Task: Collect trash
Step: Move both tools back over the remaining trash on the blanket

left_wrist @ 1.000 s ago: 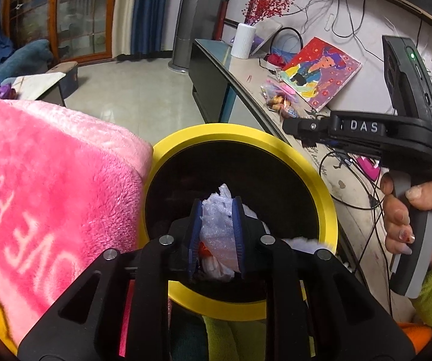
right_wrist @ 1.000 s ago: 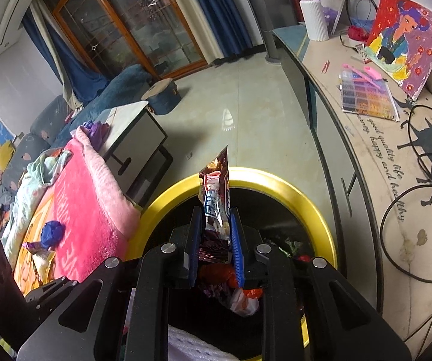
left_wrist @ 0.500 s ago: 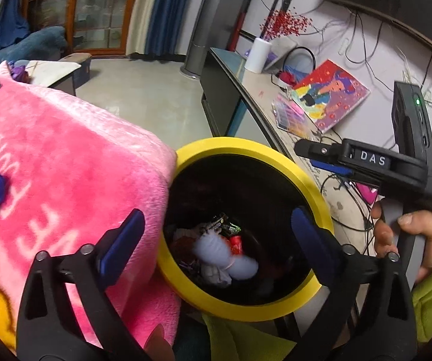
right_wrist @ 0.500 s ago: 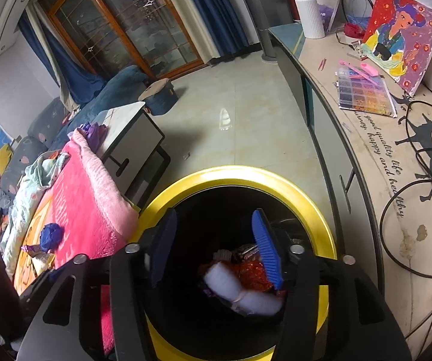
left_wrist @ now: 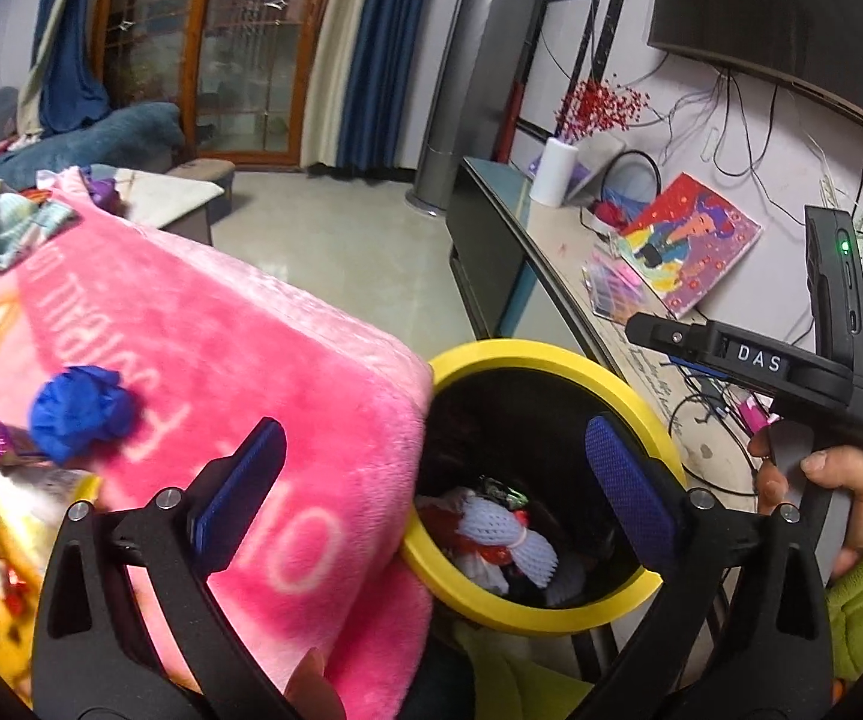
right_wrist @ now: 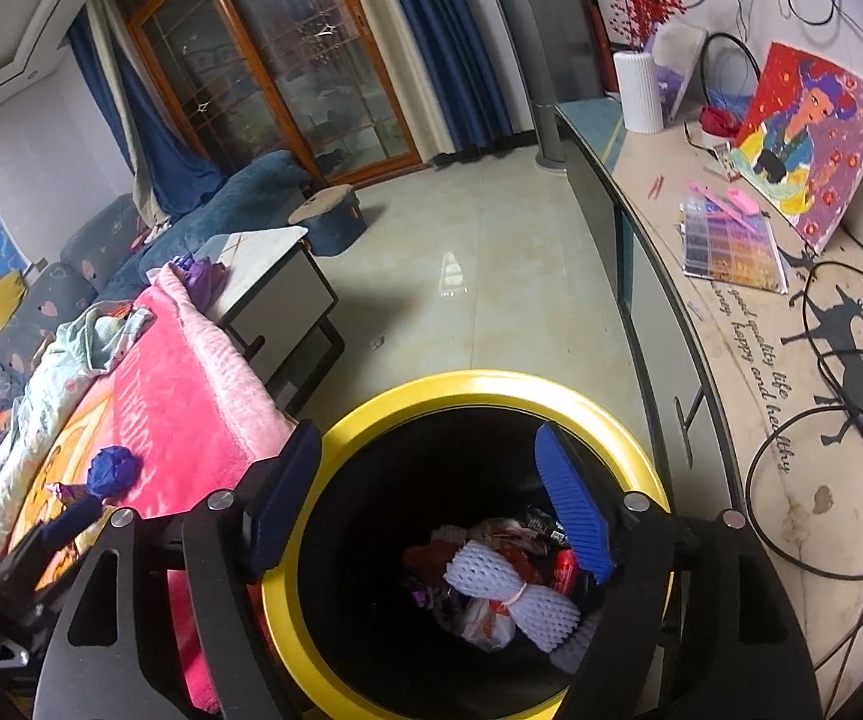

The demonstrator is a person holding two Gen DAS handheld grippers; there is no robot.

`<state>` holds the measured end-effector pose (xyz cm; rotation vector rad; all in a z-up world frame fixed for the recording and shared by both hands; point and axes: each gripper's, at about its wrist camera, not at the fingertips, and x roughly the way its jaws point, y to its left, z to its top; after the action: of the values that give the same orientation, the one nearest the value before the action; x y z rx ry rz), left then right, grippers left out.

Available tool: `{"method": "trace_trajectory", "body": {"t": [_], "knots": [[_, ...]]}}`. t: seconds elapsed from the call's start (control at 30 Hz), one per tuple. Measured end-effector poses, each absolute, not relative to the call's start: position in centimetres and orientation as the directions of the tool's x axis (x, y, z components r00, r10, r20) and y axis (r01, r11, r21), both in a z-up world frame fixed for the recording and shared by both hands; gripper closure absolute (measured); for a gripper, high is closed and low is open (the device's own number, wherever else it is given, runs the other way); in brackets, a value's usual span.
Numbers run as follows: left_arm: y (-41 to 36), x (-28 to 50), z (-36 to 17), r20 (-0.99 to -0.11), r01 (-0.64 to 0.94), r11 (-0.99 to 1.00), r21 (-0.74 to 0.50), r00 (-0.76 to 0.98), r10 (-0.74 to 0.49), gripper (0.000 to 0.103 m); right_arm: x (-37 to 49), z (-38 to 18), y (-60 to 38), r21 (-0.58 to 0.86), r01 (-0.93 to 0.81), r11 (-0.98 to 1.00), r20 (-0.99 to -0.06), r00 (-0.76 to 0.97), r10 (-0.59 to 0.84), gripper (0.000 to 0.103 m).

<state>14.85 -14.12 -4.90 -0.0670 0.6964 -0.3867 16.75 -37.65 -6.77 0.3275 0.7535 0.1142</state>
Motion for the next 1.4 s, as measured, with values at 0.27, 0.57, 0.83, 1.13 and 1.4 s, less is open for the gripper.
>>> {"method": "trace_trajectory", "body": {"t": [0.27, 0.57, 0.83, 1.13, 1.4], "knots": [[-10.9, 13.9, -3.8, -0.584, 0.255, 0.949, -0.188, 0.748, -0.317, 0.011, 15.7, -5.5, -34.5, 0.285, -0.070, 0.956, -0.619, 0.748, 0.240, 0.026], [-6.7, 12.7, -2.6, -0.542, 0.166, 0.966, -0.199, 0.803, -0.249, 0.011, 13.8, -3.4, -30.5, 0.229, -0.181, 0.956, -0.548, 0.788, 0.280, 0.023], [-3.7, 11.5, -1.8, -0.520, 0.105, 0.973, -0.206, 0.831, -0.200, 0.011, 12.3, -2.6, -27.3, 0.172, -0.262, 0.950, -0.508, 0.802, 0.314, 0.020], [-0.5, 10.3, -1.5, -0.502, 0.028, 0.978, -0.208, 0.855, -0.131, 0.011, 11.2, -2.5, -24.1, 0.128, -0.338, 0.933, -0.504, 0.788, 0.354, 0.019], [1.9, 9.6, -1.6, -0.502, -0.024, 0.978, -0.208, 0.861, -0.086, 0.011, 10.5, -2.1, -20.7, 0.110, -0.415, 0.903, -0.505, 0.759, 0.410, 0.017]]}}
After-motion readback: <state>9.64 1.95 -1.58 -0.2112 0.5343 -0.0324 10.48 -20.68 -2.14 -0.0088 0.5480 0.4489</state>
